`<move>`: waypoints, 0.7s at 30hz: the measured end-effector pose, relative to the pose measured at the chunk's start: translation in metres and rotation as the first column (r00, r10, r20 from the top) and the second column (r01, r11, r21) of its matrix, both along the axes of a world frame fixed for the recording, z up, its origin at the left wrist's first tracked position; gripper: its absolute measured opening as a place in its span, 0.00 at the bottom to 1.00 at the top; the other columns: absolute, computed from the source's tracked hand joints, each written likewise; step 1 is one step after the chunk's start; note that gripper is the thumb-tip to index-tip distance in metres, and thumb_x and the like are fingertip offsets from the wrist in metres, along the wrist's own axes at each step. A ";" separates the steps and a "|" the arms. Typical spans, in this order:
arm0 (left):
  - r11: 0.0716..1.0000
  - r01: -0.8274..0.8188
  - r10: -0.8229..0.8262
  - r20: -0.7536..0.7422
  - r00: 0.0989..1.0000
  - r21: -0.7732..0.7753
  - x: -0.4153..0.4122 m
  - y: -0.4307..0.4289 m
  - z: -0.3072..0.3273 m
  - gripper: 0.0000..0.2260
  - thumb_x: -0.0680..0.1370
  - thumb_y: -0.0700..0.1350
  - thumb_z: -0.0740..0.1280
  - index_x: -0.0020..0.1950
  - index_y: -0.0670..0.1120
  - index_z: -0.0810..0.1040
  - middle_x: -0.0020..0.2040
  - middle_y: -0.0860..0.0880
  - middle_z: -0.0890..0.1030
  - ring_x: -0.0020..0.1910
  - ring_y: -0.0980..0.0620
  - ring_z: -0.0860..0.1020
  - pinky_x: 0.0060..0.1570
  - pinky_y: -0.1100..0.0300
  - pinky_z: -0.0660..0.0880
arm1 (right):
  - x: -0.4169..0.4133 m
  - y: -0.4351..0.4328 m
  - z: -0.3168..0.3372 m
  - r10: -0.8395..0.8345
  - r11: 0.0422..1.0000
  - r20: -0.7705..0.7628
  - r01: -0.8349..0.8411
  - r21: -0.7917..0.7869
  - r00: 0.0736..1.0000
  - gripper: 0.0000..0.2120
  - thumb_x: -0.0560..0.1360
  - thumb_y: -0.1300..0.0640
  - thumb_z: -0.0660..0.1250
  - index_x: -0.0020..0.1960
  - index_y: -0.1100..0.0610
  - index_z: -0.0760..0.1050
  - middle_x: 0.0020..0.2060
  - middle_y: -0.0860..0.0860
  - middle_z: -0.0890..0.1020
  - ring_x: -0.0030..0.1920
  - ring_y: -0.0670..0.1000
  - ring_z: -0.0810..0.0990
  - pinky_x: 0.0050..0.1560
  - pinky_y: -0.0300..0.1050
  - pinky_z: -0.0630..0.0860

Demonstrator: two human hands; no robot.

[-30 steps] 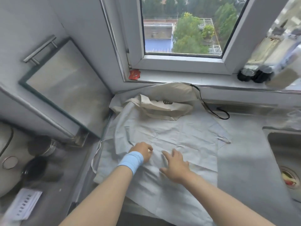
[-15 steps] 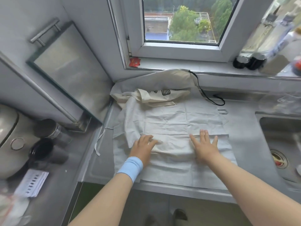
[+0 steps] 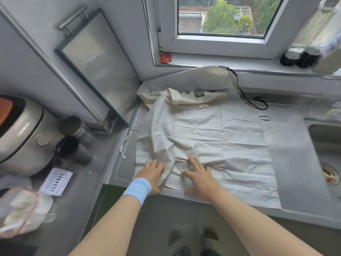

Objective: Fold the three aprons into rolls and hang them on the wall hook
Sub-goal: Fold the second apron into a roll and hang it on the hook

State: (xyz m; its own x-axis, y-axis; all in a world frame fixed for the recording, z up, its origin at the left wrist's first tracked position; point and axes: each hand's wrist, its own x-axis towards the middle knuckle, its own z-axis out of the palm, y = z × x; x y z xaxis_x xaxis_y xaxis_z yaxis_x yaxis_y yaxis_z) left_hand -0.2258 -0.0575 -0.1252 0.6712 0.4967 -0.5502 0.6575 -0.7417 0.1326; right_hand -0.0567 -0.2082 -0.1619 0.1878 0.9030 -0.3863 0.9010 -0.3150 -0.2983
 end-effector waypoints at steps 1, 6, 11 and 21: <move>1.000 0.001 -0.001 0.009 1.000 -0.005 0.000 0.000 0.001 0.22 0.68 0.41 0.70 0.57 0.51 0.65 0.58 0.50 0.66 0.58 0.45 0.67 0.49 0.50 0.76 | 0.000 -0.001 0.000 -0.014 1.000 -0.032 0.015 0.016 0.999 0.27 0.67 0.41 0.74 0.62 0.44 0.70 0.79 0.52 0.39 0.78 0.56 0.37 0.70 0.71 0.56; 0.984 -0.176 0.172 0.154 0.973 0.016 -0.002 0.010 0.027 0.14 0.72 0.32 0.57 0.48 0.51 0.68 0.53 0.48 0.76 0.44 0.45 0.73 0.43 0.57 0.69 | -0.002 -0.009 -0.001 -0.006 0.995 -0.045 0.010 0.098 0.999 0.22 0.68 0.43 0.74 0.58 0.46 0.70 0.78 0.49 0.36 0.78 0.56 0.37 0.68 0.69 0.58; 0.918 -0.356 0.311 0.243 0.919 0.176 -0.020 0.025 0.060 0.14 0.68 0.31 0.57 0.40 0.51 0.68 0.44 0.50 0.73 0.42 0.46 0.73 0.40 0.59 0.65 | 0.012 -0.030 0.007 0.045 0.998 -0.036 -0.044 0.044 0.998 0.18 0.70 0.44 0.68 0.58 0.41 0.70 0.78 0.48 0.37 0.78 0.51 0.34 0.67 0.76 0.55; 0.995 -0.069 0.086 -0.273 0.958 0.072 -0.027 -0.039 0.036 0.20 0.75 0.39 0.64 0.64 0.56 0.70 0.63 0.49 0.75 0.61 0.46 0.74 0.59 0.56 0.70 | 0.021 -0.049 0.045 0.327 0.944 0.105 -0.329 -0.002 0.939 0.23 0.70 0.44 0.61 0.64 0.44 0.76 0.79 0.54 0.53 0.79 0.55 0.47 0.75 0.60 0.49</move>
